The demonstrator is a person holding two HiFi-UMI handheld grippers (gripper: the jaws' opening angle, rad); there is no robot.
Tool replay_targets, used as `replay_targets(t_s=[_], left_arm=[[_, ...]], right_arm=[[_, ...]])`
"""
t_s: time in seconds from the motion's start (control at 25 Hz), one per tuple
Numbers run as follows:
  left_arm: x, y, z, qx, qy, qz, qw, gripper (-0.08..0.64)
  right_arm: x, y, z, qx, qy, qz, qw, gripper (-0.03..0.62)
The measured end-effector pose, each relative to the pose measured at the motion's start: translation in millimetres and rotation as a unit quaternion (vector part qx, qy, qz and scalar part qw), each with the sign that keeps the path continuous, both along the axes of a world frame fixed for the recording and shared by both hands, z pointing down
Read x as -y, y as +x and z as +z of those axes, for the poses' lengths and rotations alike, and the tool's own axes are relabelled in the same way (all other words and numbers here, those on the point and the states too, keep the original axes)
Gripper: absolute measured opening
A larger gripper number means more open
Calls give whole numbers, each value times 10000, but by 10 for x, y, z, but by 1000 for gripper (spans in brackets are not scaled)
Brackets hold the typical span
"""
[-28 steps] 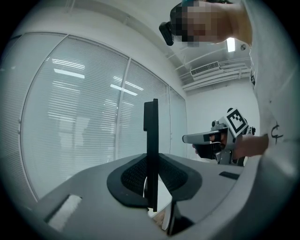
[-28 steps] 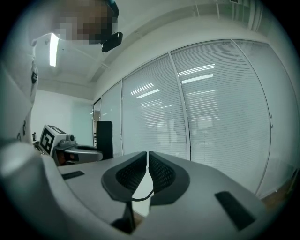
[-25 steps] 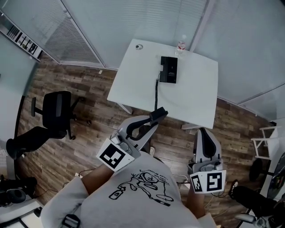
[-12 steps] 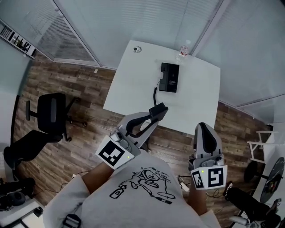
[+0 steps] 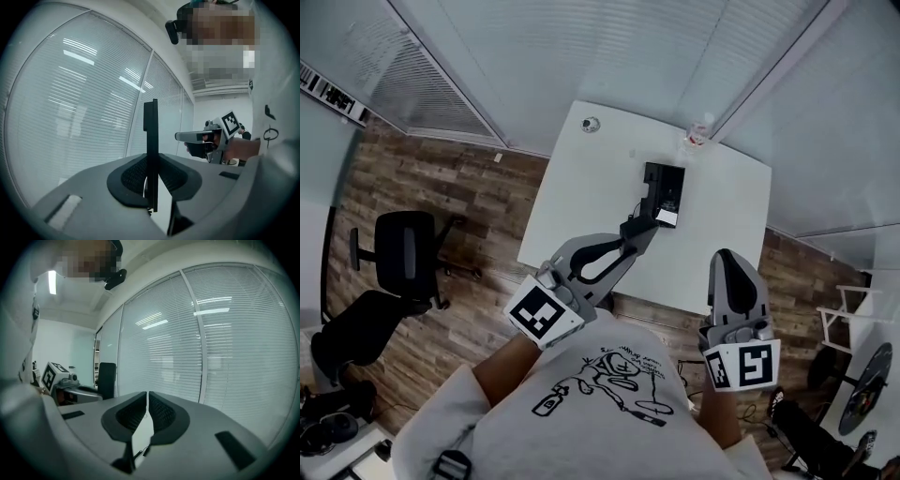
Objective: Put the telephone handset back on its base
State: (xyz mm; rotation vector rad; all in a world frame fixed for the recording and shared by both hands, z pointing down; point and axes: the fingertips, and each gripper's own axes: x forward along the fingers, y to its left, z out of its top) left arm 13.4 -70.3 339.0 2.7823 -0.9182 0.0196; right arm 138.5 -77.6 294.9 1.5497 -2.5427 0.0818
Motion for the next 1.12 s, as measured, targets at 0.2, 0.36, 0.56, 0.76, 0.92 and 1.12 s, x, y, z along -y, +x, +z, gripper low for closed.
replay_targets(t_s=[0.2,0.36,0.56,0.76,0.92,1.12], left_arm=[[384,69,162,-32,-184,360,9992,67],[585,138,287,-135,-432,578,9973,67],[684,257,448,-263,-659,781,9944,67],[768,367,655,-274,-907,880,9916,67],[762,455,797,-277,-1116,1042,9879,67],[732,558,1034,-311,-1412,1219,9820,67]], right_arm=[[339,-21,72,12,90,85,9999,14],[483,-111,227,122,-61,-72,9999,75],[529,-254,532,401,-433,-430,9973,189],[514,-490,1058,389,-1011,-885,9902,263],[496,-619,1539,73,-1448,-913,9852,278],[482,-710,2019,-65,-1935,-904,9769,278]])
